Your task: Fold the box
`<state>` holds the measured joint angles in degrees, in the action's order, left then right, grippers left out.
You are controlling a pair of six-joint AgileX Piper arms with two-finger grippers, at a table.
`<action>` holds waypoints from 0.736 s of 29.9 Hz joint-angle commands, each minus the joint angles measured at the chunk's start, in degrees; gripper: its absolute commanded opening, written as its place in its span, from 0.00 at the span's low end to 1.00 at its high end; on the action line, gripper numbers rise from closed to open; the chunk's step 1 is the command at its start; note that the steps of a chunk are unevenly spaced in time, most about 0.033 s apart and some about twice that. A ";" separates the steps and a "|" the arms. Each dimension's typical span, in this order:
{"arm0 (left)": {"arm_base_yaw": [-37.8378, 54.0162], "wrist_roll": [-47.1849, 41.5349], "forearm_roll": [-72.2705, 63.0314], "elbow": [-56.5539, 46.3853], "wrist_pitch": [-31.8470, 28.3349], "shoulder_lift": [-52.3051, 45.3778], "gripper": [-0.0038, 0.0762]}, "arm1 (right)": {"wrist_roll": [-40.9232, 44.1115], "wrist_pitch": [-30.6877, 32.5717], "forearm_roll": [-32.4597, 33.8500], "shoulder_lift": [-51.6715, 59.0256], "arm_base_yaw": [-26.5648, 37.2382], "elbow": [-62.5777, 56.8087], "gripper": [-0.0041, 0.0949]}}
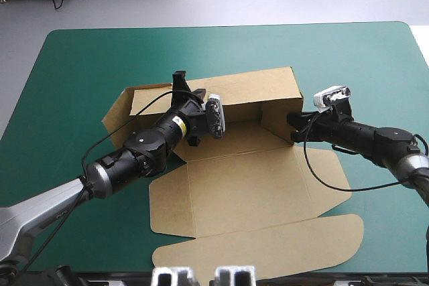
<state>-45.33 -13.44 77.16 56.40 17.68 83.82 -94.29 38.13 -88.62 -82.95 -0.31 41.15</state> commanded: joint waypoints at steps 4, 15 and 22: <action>-1.29 -1.76 -4.50 -0.17 -12.36 -0.27 0.04 | -4.00 2.72 -9.16 -1.14 -0.38 1.69 0.12; -1.29 -1.76 -4.50 -0.17 -9.03 -0.27 0.04 | -4.93 2.27 -7.55 -1.88 -0.38 1.69 0.03; -1.29 -2.17 -1.73 -0.17 -6.12 -0.27 0.28 | -2.24 2.27 -3.37 -1.88 -0.38 1.69 0.03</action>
<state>-45.37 -13.95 77.75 56.35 17.59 83.87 -99.38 38.61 -91.44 -85.10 -0.31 41.61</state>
